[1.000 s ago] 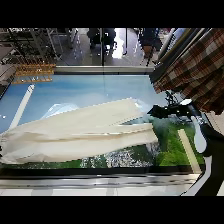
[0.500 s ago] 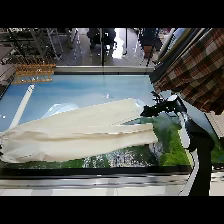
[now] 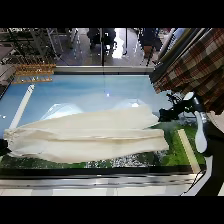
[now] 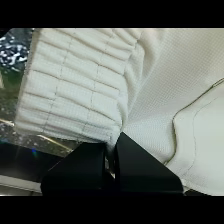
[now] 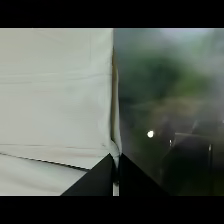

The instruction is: Fold the clothes and pants, and hang the long-sleeved shirts on hangers.

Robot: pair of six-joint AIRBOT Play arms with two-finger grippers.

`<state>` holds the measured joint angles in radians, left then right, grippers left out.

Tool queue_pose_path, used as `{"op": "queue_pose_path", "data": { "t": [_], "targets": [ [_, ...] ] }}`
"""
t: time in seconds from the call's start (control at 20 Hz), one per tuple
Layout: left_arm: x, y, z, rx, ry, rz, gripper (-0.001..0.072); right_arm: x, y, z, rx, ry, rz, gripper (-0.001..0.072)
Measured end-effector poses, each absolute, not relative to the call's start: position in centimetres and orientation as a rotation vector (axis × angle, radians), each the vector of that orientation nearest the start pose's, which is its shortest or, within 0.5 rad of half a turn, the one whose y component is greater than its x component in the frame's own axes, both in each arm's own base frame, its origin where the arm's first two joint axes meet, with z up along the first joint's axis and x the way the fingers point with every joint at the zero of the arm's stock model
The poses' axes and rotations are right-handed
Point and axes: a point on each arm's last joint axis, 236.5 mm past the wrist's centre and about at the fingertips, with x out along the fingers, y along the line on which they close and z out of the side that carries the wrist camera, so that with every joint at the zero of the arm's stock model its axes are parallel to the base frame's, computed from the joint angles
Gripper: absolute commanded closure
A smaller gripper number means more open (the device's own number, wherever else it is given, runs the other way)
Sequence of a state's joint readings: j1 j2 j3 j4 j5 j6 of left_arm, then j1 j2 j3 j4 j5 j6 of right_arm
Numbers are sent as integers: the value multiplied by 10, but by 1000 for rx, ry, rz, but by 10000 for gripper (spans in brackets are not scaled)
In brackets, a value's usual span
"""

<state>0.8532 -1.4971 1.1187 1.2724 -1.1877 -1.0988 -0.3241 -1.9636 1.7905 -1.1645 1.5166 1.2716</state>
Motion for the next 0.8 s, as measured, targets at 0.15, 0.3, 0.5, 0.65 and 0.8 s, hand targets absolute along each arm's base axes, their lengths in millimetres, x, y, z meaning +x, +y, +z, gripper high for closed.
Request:
{"op": "queue_pose_path", "data": {
  "t": [0.15, 0.3, 0.5, 0.65, 0.8],
  "targets": [
    [279, 213, -81, -511, 1417, 165, 688, 403, -83, -72, 424, 1587, 195, 689],
    [272, 199, -84, -519, 1464, 125, 684, 354, -96, -71, 456, 1594, 150, 687],
    [289, 176, -71, -591, 1406, 65, 91, 325, -96, -57, 450, 1562, 148, 347],
    [304, 174, -42, -615, 1336, 68, 91, 321, -93, -37, 440, 1505, 152, 346],
    [315, 185, -3, -605, 1243, 115, 91, 316, -94, -18, 490, 1447, 145, 346]
  ]
}}
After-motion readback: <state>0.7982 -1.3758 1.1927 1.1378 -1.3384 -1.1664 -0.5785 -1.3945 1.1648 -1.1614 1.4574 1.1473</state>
